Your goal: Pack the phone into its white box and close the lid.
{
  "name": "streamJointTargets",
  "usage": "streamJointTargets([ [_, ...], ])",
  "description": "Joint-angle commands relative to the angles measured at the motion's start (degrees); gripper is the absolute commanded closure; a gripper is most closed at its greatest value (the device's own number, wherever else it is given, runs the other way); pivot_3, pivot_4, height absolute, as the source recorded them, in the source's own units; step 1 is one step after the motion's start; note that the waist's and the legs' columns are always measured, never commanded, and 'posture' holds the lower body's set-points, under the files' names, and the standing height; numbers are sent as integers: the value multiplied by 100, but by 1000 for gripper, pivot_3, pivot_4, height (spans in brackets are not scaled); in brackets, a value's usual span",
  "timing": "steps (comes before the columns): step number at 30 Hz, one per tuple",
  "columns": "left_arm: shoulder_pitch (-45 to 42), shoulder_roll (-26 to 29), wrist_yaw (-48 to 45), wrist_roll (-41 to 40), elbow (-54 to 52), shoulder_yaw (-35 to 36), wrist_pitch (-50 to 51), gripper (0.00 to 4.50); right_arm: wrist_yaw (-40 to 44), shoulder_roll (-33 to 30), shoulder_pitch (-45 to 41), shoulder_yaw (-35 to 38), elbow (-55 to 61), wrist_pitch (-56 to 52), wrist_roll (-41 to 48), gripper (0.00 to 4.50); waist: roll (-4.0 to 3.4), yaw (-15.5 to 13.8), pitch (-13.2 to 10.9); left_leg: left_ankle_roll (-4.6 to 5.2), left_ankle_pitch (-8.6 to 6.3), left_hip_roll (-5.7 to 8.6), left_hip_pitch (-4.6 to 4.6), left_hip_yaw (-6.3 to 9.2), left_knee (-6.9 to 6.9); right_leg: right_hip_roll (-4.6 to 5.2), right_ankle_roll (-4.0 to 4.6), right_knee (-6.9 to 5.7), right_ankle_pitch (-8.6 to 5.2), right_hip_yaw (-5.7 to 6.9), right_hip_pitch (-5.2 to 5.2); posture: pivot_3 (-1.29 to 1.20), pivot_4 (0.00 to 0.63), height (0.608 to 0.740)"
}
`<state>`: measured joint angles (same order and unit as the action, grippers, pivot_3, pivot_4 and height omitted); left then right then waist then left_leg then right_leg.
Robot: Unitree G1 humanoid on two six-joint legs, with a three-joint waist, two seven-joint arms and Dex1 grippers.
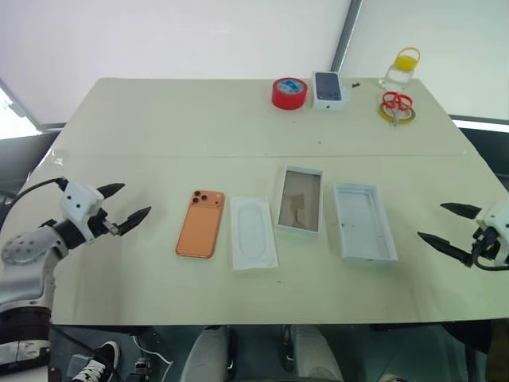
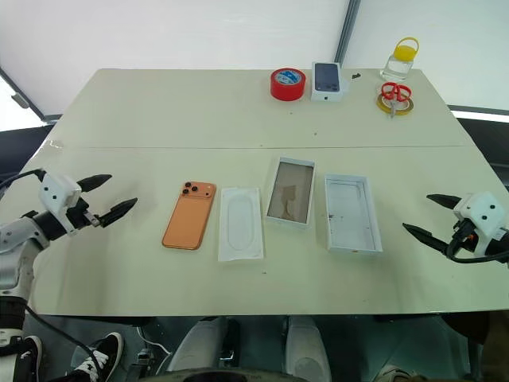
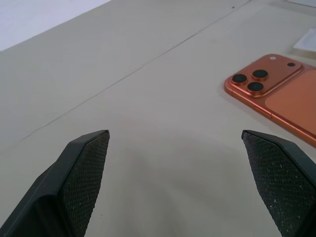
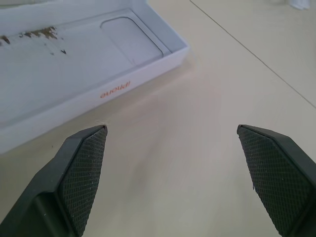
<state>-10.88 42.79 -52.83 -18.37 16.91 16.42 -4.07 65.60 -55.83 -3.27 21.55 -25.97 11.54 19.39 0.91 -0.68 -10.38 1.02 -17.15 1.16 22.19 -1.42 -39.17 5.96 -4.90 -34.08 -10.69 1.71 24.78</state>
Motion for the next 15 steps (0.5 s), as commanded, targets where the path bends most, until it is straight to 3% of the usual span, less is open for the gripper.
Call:
streamJointTargets([
  [1,11,37,410,57,-714,-67,685,0,39,68,-160,-49,648,-388,254,98,0,1,0,0,0,0,0,0,0,0,-4,0,2,0,0,0,150,740],
  [5,264,-16,616,-175,-1664,-174,1680,0,64,124,-284,-186,1191,-660,342,98,0,1,0,0,0,0,0,0,0,-1,-12,-1,7,-2,0,0,150,740],
  [9,546,18,407,-1736,-2864,-156,3890,0,14,191,-316,-489,1921,-773,241,98,0,5,-1,0,0,-1,1,2,0,-2,-13,-2,7,-1,0,0,150,740],
  [15,175,-80,1034,-3029,-3389,-95,6078,0,-13,296,-358,-765,2499,-962,227,98,3,-11,-2,0,0,2,1,7,-3,-4,-6,-2,1,0,-3,0,150,740],
])
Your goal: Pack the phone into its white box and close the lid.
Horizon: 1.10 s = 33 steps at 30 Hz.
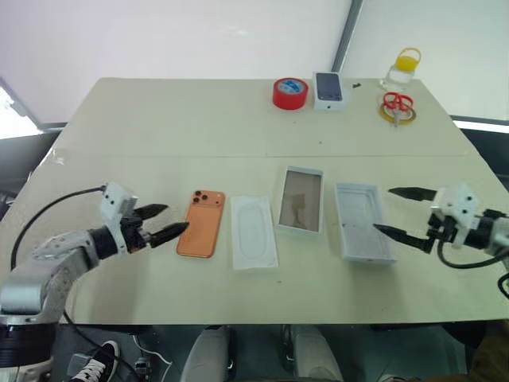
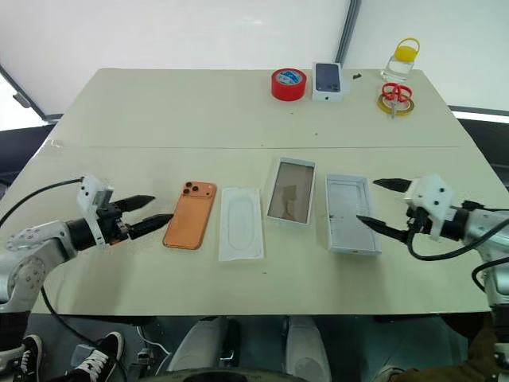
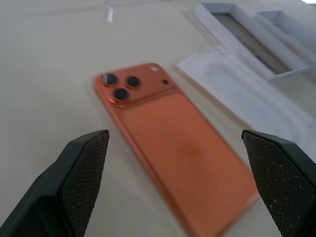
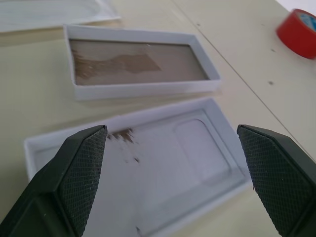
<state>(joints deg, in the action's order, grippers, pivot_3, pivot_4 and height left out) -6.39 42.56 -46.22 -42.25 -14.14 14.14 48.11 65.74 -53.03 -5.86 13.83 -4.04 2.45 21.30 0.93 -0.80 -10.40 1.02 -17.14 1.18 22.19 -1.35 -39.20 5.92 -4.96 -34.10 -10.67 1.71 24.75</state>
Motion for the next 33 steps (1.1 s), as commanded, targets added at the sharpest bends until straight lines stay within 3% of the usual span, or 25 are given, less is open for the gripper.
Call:
streamJointTargets([
  [1,-366,-104,489,-823,-348,105,1149,0,-19,51,-108,-78,430,-63,30,98,1,5,0,0,0,0,0,0,-1,-1,-1,0,0,0,-2,0,150,740],
  [8,-983,-732,1377,-1598,-105,-8,2562,0,121,228,3,-637,1177,-101,-18,98,2,14,-1,0,1,0,-2,5,-1,-7,-13,-2,6,0,-3,0,150,740],
  [14,-1304,-1599,2314,-1944,320,218,3628,0,12,282,-127,-648,1017,-45,-87,98,9,3,-1,-1,1,7,-7,10,-4,-6,-11,0,5,-1,-14,0,150,740],
  [22,-1895,-2590,3352,-1763,790,653,4338,0,-120,347,3,-619,910,151,-206,98,9,6,1,-1,1,8,-27,10,-3,-6,3,0,-4,-1,-32,0,150,740],
  [27,-2084,-2577,3508,-1422,960,292,4439,0,-239,420,4,-610,854,264,-298,98,9,9,2,-2,2,8,-34,10,-1,-6,3,-1,-3,-2,-36,0,150,740],
  [30,-2093,-2610,3525,-1288,1040,219,4439,787,-281,437,-17,-604,822,315,-340,40,9,18,2,-2,2,8,-42,7,2,-6,4,-1,-4,-4,-39,0,150,740],
  [33,-2091,-2699,3555,-1256,1086,224,4439,2228,-312,436,-38,-611,787,354,-360,40,9,11,2,-2,2,7,-46,7,5,-7,5,-1,-5,-4,-41,0,150,740],
])
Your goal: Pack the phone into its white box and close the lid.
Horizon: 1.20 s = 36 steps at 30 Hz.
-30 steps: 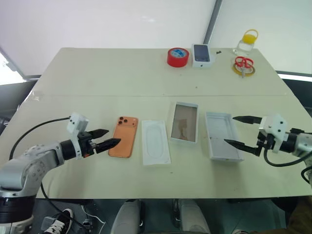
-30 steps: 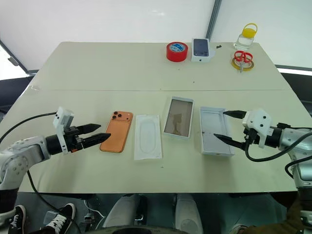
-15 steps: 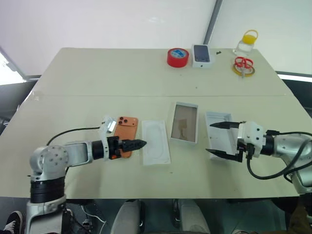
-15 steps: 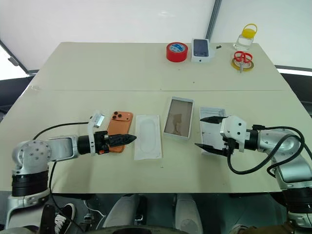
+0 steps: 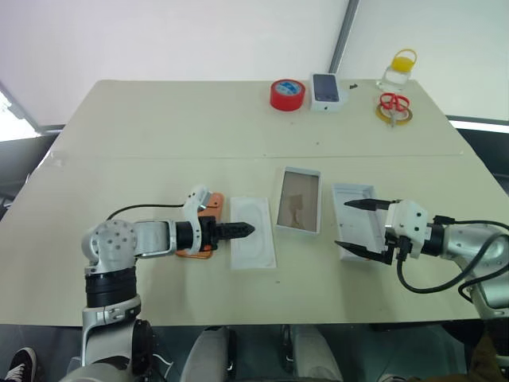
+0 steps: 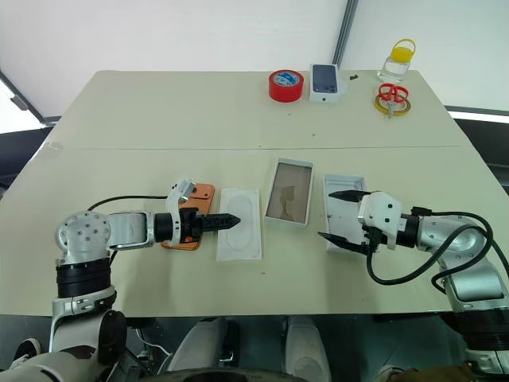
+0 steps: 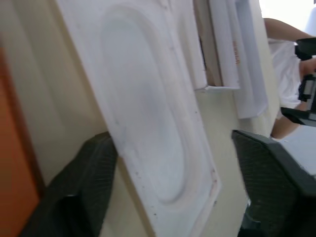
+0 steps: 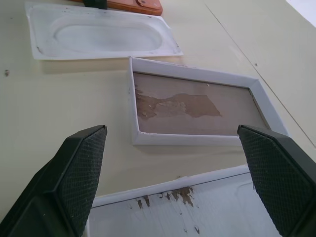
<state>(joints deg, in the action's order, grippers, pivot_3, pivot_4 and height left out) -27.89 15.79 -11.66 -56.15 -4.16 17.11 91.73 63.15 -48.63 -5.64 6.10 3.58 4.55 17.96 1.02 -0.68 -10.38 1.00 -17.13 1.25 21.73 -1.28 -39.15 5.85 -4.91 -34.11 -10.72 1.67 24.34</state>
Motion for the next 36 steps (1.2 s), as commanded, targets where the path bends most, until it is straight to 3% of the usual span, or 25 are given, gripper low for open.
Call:
streamJointTargets([
  [1,69,-46,104,157,71,-89,77,2772,-58,-4,-61,160,18,155,-31,40,0,-1,0,0,0,0,0,0,0,1,0,0,0,0,-1,0,150,740],
  [4,52,-171,189,286,122,-2,77,4313,-87,13,-65,142,16,179,-55,40,-1,-25,2,0,0,2,2,0,-1,3,0,2,0,-2,-2,0,150,740],
  [5,55,-214,200,342,102,29,55,4441,-94,18,-63,135,13,190,-64,40,-2,-24,2,0,0,3,-2,1,-1,3,0,3,0,-1,-9,0,150,740],
  [12,-37,-295,23,372,-8,381,-175,4441,-61,134,-91,-55,131,22,11,40,0,-6,1,-1,-1,3,-22,2,1,4,-1,5,-3,-1,-29,0,150,740],
  [16,-189,13,-263,507,65,285,-613,4441,-178,412,-197,-527,425,-209,-199,40,6,7,-3,-1,0,0,-19,2,2,2,-1,4,-3,-1,-23,0,150,740],
  [25,-758,414,-628,584,380,503,-1102,4441,-638,1179,-1327,-1395,-188,-649,-909,40,10,-4,-6,-11,5,2,0,4,2,3,-1,4,-1,1,-4,0,150,740],
  [29,-801,499,-606,576,433,598,-1195,4441,-538,1192,-1471,-1830,-409,-628,-1350,40,10,-1,-6,-21,3,2,2,5,3,3,-8,3,3,2,-1,0,150,740],
  [32,-815,474,-537,442,357,750,-1093,4500,-446,1077,-1555,-1996,-576,-706,-1545,908,10,4,-6,-21,3,3,3,4,2,3,-8,3,3,2,0,0,150,740],
  [36,-750,442,-444,446,250,802,-1073,4500,-338,1097,-1648,-1972,-657,-721,-1475,2905,11,8,-6,-21,3,3,2,4,2,3,-11,2,5,2,0,0,150,740],
])
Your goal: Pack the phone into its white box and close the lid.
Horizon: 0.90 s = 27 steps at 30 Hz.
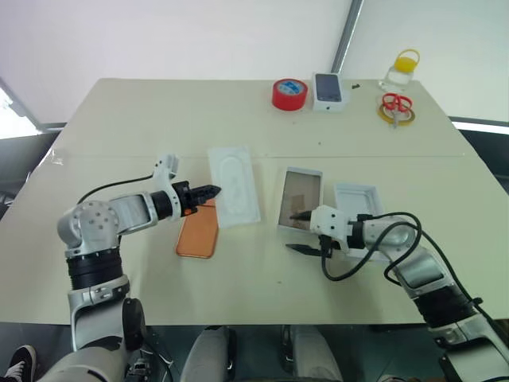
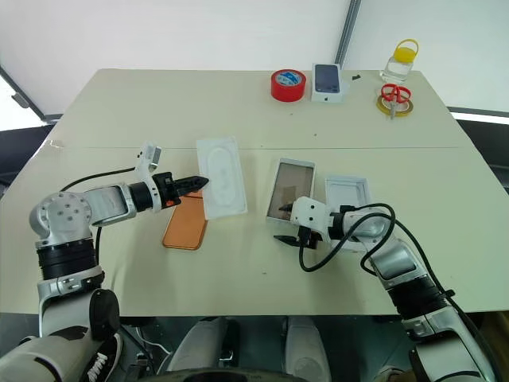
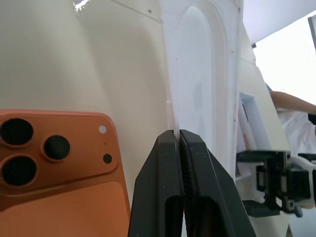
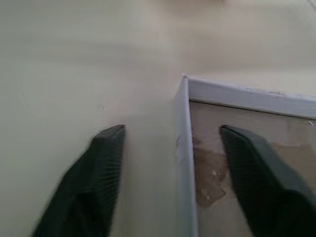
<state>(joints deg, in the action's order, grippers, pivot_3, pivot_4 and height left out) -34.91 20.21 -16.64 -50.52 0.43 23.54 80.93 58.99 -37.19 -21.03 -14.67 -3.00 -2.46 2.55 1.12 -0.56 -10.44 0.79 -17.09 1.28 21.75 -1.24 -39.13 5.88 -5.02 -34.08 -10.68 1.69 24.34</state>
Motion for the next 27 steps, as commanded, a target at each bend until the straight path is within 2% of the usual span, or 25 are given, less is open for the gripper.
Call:
streamJointTargets([
  [1,-47,-27,79,-137,-217,192,16,4500,92,-10,-120,134,42,-73,136,3322,0,-6,0,0,0,0,0,1,0,0,0,0,0,0,0,0,150,740],
  [3,-104,-86,167,-185,-166,297,90,4500,156,20,-120,161,139,-93,228,4440,1,-3,0,0,0,0,1,1,0,0,-1,0,1,0,0,0,150,740],
  [11,-564,-508,297,-559,181,778,1018,4500,501,-1,84,11,463,125,301,4440,3,0,-1,0,0,1,2,1,0,-1,-11,1,6,2,0,0,150,740],
  [17,-534,-763,379,-372,63,626,914,4500,536,97,76,-115,573,182,280,4440,4,7,-2,-5,2,-1,1,2,1,-2,-12,-1,6,3,0,0,150,740],
  [20,-517,-868,395,-296,76,524,800,4500,548,201,107,-11,677,-131,593,3653,4,5,-2,-8,3,-1,1,3,1,-2,-12,0,6,3,0,0,150,740],
  [25,-539,-1149,375,-200,93,226,530,4500,333,-54,299,283,816,102,436,1103,7,-28,-3,-9,3,5,7,4,-1,2,-11,3,6,3,0,0,150,740],
  [26,-551,-1189,386,-184,124,197,517,4500,335,-150,365,438,870,10,558,721,7,-19,-4,-8,2,5,8,4,-1,3,-10,5,6,2,0,0,150,740],
  [27,-555,-1185,334,-167,152,113,466,4500,326,-262,454,639,919,-64,695,721,7,-18,-4,-8,2,6,8,3,-1,3,-10,6,6,2,0,0,150,740],
])
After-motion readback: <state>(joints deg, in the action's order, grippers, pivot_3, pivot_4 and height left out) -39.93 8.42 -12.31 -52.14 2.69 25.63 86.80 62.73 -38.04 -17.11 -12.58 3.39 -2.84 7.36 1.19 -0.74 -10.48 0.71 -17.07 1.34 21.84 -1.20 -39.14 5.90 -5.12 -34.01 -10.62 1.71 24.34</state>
